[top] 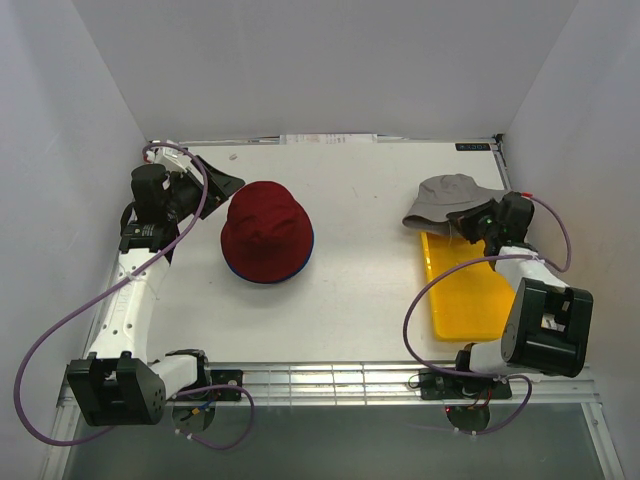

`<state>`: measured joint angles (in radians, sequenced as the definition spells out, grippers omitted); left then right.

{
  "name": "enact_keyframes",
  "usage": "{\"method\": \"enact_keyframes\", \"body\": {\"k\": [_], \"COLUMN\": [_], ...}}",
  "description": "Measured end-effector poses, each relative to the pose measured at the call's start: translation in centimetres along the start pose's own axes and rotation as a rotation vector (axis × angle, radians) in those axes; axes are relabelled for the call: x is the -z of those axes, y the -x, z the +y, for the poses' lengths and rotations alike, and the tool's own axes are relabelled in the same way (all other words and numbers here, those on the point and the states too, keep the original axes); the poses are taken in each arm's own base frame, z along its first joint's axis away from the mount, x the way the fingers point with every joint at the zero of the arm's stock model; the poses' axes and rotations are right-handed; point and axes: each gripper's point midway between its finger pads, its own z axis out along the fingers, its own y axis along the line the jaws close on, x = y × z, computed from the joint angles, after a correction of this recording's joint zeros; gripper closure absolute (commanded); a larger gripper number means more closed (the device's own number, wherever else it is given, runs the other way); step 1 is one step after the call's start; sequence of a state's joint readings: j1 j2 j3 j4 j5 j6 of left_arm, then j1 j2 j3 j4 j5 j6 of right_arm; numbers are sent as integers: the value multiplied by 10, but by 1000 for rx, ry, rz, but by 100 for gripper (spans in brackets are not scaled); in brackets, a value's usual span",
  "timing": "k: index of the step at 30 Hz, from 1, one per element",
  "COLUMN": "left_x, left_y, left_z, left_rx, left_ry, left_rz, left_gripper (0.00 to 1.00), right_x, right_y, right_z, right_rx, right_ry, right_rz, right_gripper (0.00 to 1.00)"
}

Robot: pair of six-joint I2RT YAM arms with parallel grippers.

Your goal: Stack the hats

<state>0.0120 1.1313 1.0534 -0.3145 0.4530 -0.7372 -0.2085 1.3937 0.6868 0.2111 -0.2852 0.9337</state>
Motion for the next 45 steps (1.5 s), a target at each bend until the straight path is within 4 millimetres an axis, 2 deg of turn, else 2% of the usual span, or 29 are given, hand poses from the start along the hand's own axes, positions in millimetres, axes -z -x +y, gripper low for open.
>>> {"method": "enact_keyframes", "body": {"k": [3, 5, 10, 13, 17, 21, 27, 30, 35, 38, 42, 45], "left_x": [0, 0, 0, 0, 2, 7, 19, 25, 29, 31, 36, 42], "left_y": [0, 0, 0, 4, 11, 25, 52, 61, 70, 72, 74, 76], "left_z": [0, 0, -1, -5, -15, -32, -66, -78, -87, -88, -90, -93], "left_rx": [1, 2, 10, 16, 24, 25, 30, 47, 73, 86, 95, 94], "left_ry": [0, -1, -2, -8, -27, -53, -121, -146, -156, -151, -147, -145], "left_rz": [0, 1, 1, -2, -14, -42, -110, -134, -159, -172, -187, -199], "left_gripper": [20, 20, 20, 20, 20, 19, 20, 20, 19, 19, 19, 18], "right_x": [5, 11, 36, 49, 57, 49, 26, 14, -2, -6, -8, -1], "right_y": [13, 25, 50, 50, 34, 8, -46, -78, -140, -175, -225, -258], "right_z": [23, 48, 127, 177, 232, 285, 358, 393, 449, 466, 468, 470], "right_rx": [20, 47, 133, 182, 229, 268, 331, 358, 393, 402, 425, 445], "right_ry": [34, 78, 214, 308, 398, 465, 542, 581, 659, 699, 717, 744], "right_rz": [-11, -32, -92, -105, -81, -37, 25, 50, 80, 95, 133, 166], "right_gripper": [92, 92, 92, 92, 92, 92, 92, 92, 92, 92, 92, 92]}}
